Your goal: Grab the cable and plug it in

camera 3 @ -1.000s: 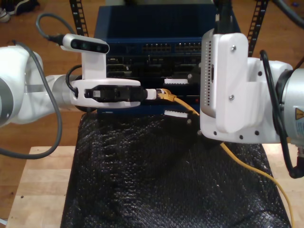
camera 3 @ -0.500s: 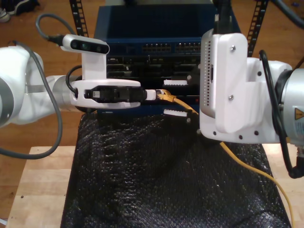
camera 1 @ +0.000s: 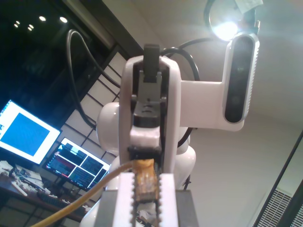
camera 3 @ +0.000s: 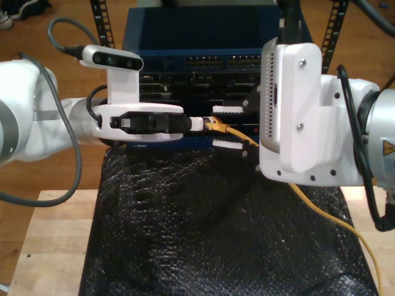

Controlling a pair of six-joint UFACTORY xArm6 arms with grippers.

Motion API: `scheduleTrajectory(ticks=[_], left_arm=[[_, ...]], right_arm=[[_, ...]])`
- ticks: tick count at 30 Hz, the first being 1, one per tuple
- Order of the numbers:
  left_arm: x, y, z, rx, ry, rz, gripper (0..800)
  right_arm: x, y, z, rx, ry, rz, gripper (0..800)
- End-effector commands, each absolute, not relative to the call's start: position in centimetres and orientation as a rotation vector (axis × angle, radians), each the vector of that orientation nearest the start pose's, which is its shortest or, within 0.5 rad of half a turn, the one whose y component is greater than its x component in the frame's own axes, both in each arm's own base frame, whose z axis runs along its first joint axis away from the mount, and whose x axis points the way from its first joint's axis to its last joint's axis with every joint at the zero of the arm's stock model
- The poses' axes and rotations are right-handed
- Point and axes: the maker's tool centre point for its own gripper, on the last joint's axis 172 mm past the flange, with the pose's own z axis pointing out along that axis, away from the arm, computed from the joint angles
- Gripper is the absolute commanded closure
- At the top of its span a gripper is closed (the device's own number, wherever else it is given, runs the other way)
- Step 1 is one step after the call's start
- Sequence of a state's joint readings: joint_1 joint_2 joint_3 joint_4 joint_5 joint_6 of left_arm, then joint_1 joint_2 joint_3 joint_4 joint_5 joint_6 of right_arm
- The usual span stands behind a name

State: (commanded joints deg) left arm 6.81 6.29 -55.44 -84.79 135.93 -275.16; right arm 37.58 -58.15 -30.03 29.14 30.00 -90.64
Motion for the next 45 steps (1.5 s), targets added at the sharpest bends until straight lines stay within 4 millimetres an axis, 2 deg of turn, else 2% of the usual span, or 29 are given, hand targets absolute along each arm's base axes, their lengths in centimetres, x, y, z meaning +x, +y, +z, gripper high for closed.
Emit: scheduleTrajectory(ticks=[11,36,38,41,45], left_arm=[[30.01,-20.65,45.38,0.844,-0.765,0.275,776],[29.97,-20.7,45.38,0.844,-0.767,0.271,776],[29.97,-20.7,45.38,0.844,-0.767,0.271,776],[29.97,-20.7,45.38,0.844,-0.767,0.271,776],[29.97,-20.7,45.38,0.844,-0.767,0.271,776]], right_arm=[[29.68,27.06,46.07,1.509,2.189,1.608,571],[29.66,27.04,46.13,1.51,2.188,1.61,618],[29.64,27.11,46.07,1.51,2.19,1.609,650],[29.69,27.03,46.2,1.513,2.183,1.615,756],[29.69,27.03,46.11,1.518,2.183,1.614,792]])
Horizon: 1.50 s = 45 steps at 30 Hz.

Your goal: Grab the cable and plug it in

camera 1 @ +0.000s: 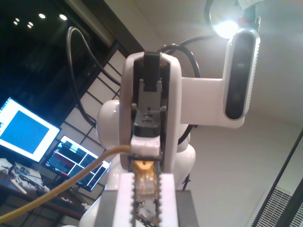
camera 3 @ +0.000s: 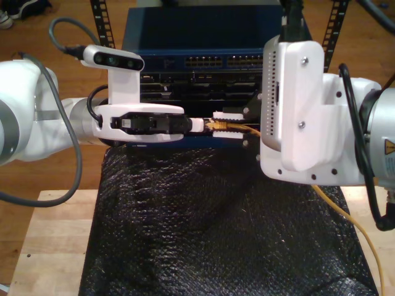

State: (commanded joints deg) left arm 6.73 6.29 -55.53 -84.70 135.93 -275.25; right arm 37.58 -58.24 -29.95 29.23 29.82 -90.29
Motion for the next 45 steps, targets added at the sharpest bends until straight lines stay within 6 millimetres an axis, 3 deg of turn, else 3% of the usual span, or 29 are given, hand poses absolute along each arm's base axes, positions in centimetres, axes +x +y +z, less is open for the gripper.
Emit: scheduleTrajectory(ticks=[4,8,9,10,12,15,16,21,27,32,36,40,45], left_arm=[[30.0,-20.7,45.4,0.844,-0.766,0.27,728],[29.9,-20.6,45.4,0.836,-0.764,0.269,424],[29.8,-20.6,45.5,0.833,-0.763,0.267,315],[29.8,-20.6,45.5,0.833,-0.763,0.267,266],[29.9,-20.6,45.4,0.835,-0.763,0.267,251],[30.0,-20.6,45.4,0.836,-0.762,0.276,37],[30.0,-20.6,45.4,0.838,-0.762,0.278,16],[30.8,-21.1,44.9,0.882,-0.764,0.295,3],[34.7,-21.3,42.8,1.045,-0.747,0.408,3],[38.5,-19.1,41.4,1.189,-0.733,0.52,2],[40.2,-16.0,40.0,1.318,-0.769,0.561,2],[40.9,-13.4,38.7,1.429,-0.804,0.572,1],[40.8,-11.0,37.7,1.569,-0.905,0.573,1]], right_arm=[[29.7,27.0,46.1,1.518,2.183,1.614,798],[29.6,27.1,46.1,1.517,2.187,1.613,798],[29.6,27.1,46.1,1.517,2.187,1.613,799],[29.6,27.1,46.1,1.517,2.187,1.613,799],[29.6,27.1,46.1,1.516,2.186,1.615,799],[29.6,27.1,46.1,1.517,2.187,1.613,800],[29.6,27.1,46.1,1.517,2.187,1.613,800],[29.7,27.1,45.9,1.525,2.187,1.612,800],[31.7,26.9,45.6,1.674,2.12,1.6,800],[34.4,24.5,46.2,1.798,1.988,1.596,800],[36.7,21.7,45.9,1.899,1.886,1.554,800],[37.4,19.6,44.8,1.975,1.871,1.474,800],[38.2,17.4,41.9,2.087,1.896,1.312,800]])
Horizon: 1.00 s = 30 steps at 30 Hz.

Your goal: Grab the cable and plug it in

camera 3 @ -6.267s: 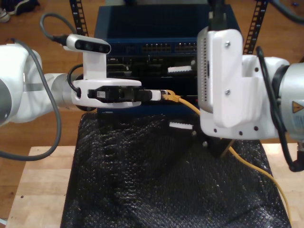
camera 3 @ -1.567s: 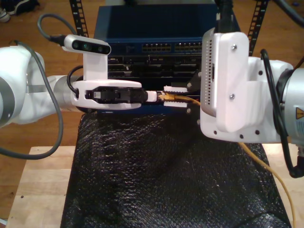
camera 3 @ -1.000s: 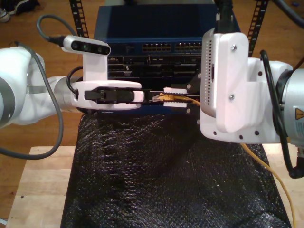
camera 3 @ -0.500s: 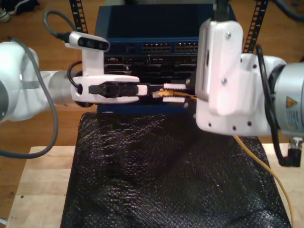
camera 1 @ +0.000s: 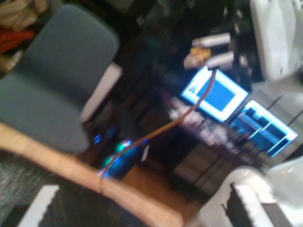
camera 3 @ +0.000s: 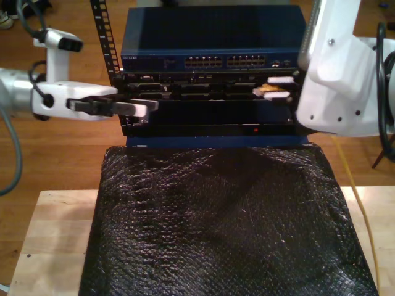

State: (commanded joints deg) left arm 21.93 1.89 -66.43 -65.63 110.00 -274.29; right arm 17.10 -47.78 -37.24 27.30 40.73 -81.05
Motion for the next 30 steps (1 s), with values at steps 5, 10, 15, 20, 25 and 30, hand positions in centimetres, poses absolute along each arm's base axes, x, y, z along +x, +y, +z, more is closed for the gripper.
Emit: scheduleTrajectory(ticks=[5,10,15,20,25,30], left_arm=[[39.9,-9.0,35.9,1.69,-1.022,0.556,1],[38.3,-7.0,34.7,1.813,-1.165,0.511,1],[36.2,-4.9,33.8,1.885,-1.307,0.44,1],[33.7,-1.4,32.3,1.962,-1.461,0.312,1],[30.4,2.6,31.2,2.0,-1.649,0.147,1],[25.7,4.8,30.0,1.908,-1.823,0.014,1]], right_arm=[[39.3,14.8,39.2,-2.225,-1.925,-1.193,800],[39.3,13.0,36.0,-2.276,-1.965,-1.023,800],[39.4,12.7,33.8,-2.298,-1.985,-0.882,800],[40.2,10.7,31.8,-2.399,-2.03,-0.728,800],[40.3,10.2,30.3,-2.413,-2.039,-0.618,800],[40.3,10.2,29.6,-2.411,-2.037,-0.588,800]])
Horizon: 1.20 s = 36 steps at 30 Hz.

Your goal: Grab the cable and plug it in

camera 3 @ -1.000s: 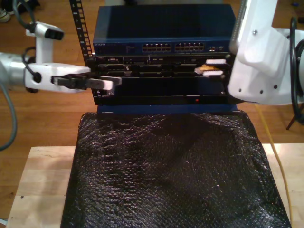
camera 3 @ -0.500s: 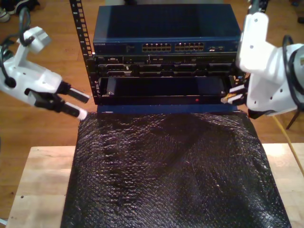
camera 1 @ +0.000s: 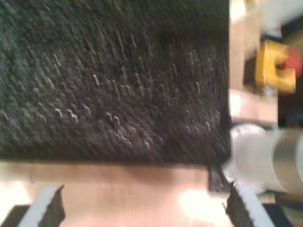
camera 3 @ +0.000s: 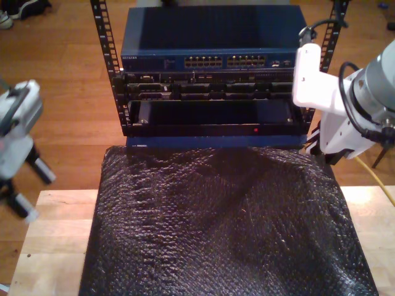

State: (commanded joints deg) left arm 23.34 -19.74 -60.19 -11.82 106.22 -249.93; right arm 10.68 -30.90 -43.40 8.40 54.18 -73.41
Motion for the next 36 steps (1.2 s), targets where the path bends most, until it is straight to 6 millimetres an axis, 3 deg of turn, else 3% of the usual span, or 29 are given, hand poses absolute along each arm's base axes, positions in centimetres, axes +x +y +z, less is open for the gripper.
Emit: scheduleTrajectory(ticks=[3,8,15,26,36], left_arm=[[22.8,5.9,28.9,1.83,-1.854,-0.003,1],[19.3,10.0,27.2,1.769,-1.86,0.063,1],[13.1,12.9,24.2,1.617,-1.882,0.185,1],[3.7,12.4,19.5,1.523,-1.785,0.284,0],[1.3,10.6,15.2,1.523,-1.788,0.288,0]], right_arm=[[40.3,10.1,29.4,-2.415,-2.039,-0.58,800],[40.2,10.1,29.0,-2.414,-2.037,-0.567,800],[40.1,10.0,28.8,-2.413,-2.036,-0.56,800],[40.1,10.0,28.3,-2.415,-2.029,-0.544,800],[40.1,10.0,28.3,-2.418,-2.025,-0.542,800]])
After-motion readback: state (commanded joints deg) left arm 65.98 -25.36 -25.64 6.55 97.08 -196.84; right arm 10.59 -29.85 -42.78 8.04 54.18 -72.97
